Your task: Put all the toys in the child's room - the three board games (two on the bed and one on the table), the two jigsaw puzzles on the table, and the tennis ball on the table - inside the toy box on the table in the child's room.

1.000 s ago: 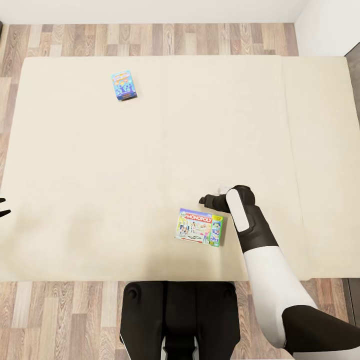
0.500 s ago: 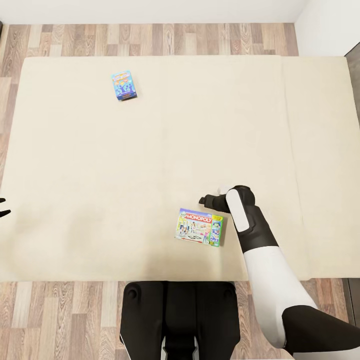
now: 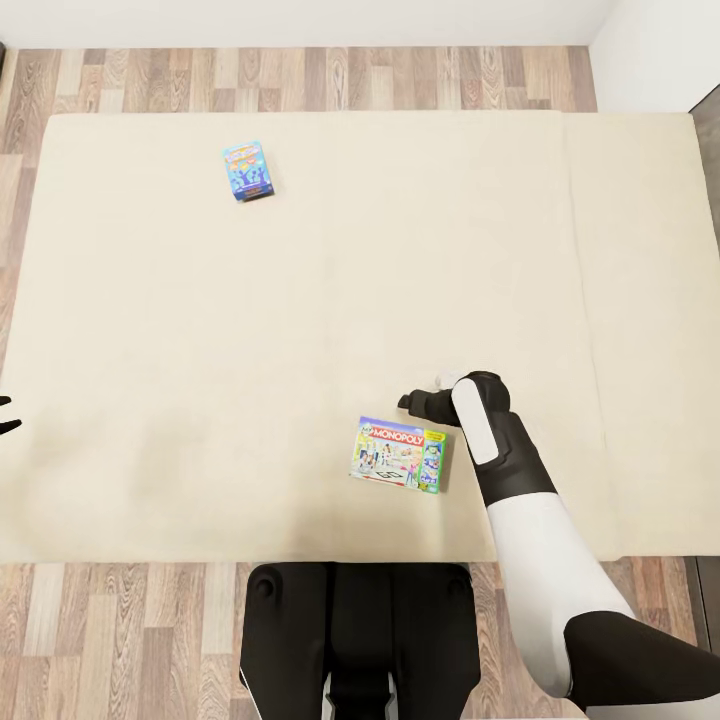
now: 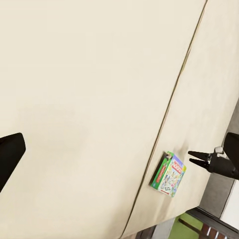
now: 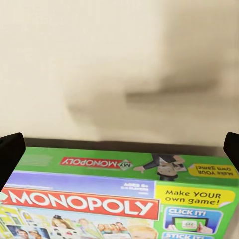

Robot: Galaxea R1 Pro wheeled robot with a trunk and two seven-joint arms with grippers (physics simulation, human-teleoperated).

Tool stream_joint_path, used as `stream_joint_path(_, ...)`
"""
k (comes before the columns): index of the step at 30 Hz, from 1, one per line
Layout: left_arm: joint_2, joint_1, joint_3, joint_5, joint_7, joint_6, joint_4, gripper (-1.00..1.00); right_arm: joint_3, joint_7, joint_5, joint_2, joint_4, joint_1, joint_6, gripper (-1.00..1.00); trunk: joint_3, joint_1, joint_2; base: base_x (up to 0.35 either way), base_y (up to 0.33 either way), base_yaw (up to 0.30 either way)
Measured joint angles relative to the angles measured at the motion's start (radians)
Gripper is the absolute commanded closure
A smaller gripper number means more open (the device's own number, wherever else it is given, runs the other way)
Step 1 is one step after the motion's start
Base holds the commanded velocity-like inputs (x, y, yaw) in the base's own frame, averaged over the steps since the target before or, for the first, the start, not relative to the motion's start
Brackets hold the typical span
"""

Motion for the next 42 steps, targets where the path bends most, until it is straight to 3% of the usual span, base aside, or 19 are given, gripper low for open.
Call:
stream_joint_path(21, 0.000, 0.000, 0.000, 0.000, 0.000, 0.000, 0.000, -1.00, -0.004, 0.000, 0.000, 0.000, -0.006, 0.002, 0.000, -1.00, 0.000, 0.000, 0.000, 0.000, 0.000, 0.000)
stream_joint_path(42, 0.000, 0.000, 0.000, 0.000, 0.000, 0.000, 0.000, -1.00, -0.001, -0.003, 0.002, 0.000, -0.142, 0.072, 0.000, -1.00, 0.000, 0.000, 0.000, 0.000, 0.000, 0.000)
